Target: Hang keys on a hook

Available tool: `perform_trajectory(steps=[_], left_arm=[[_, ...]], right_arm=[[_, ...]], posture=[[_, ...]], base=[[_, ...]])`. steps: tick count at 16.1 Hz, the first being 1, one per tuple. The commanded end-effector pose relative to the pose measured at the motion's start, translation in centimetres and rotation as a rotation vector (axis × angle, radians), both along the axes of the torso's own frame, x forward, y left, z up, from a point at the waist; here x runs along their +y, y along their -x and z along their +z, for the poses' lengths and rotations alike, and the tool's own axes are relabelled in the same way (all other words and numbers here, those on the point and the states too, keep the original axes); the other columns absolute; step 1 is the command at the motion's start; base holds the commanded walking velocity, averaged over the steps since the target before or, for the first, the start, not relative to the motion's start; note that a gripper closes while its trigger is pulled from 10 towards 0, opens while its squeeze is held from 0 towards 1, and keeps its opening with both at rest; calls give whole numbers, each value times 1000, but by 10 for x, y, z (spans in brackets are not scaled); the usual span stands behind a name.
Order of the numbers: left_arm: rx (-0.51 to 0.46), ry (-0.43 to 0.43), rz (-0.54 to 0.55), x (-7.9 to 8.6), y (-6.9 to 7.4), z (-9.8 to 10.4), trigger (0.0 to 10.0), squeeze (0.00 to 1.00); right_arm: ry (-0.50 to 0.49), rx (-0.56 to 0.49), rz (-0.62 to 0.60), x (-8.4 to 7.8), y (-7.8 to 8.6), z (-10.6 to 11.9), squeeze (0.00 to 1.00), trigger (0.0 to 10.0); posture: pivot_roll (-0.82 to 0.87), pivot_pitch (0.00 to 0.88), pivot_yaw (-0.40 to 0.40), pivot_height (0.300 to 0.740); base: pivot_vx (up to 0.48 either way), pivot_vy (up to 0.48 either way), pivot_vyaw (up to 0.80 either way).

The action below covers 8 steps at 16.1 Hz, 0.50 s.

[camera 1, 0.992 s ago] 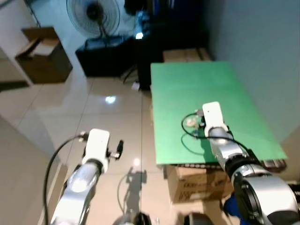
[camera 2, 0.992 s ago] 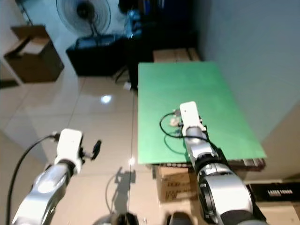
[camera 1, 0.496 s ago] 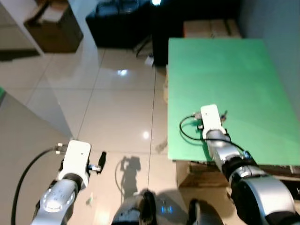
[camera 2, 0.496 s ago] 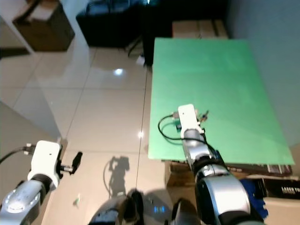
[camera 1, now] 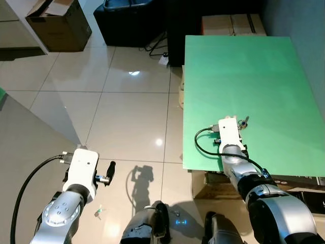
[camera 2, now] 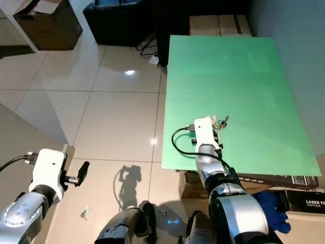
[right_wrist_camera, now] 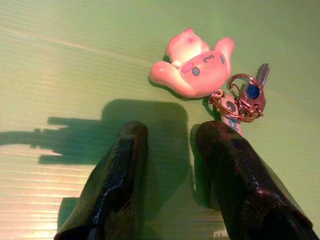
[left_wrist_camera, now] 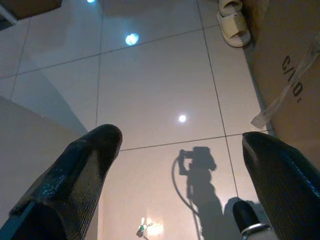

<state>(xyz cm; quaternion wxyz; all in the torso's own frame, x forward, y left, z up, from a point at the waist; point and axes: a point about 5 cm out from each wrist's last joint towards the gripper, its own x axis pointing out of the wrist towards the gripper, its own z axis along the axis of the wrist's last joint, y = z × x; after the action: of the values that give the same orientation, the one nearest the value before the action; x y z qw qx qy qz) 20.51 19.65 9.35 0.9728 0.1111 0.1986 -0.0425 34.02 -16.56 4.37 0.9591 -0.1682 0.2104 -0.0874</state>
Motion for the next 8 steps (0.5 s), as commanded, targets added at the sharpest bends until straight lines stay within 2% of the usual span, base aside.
perform_trajectory(steps=[1,3,6,8], left_arm=[[30,-7,8,1,3,-5,10000,0],[33,-6,4,-2,2,-8,10000,0],[32,3,3,-7,-1,-10,10000,0],[30,7,5,-9,-4,-12,10000,0]], right_arm=[[17,30,20,2,7,-9,0,10000],[17,1,19,1,2,-2,0,10000],[69,-62,61,5,-5,8,0,10000],[79,-90,42,1,-8,14,0,10000]], posture=[[44,241,123,723],[38,236,117,723],[27,227,109,723],[18,221,105,723]], base=[[0,0,0],[0,0,0],[0,0,0],[0,0,0]])
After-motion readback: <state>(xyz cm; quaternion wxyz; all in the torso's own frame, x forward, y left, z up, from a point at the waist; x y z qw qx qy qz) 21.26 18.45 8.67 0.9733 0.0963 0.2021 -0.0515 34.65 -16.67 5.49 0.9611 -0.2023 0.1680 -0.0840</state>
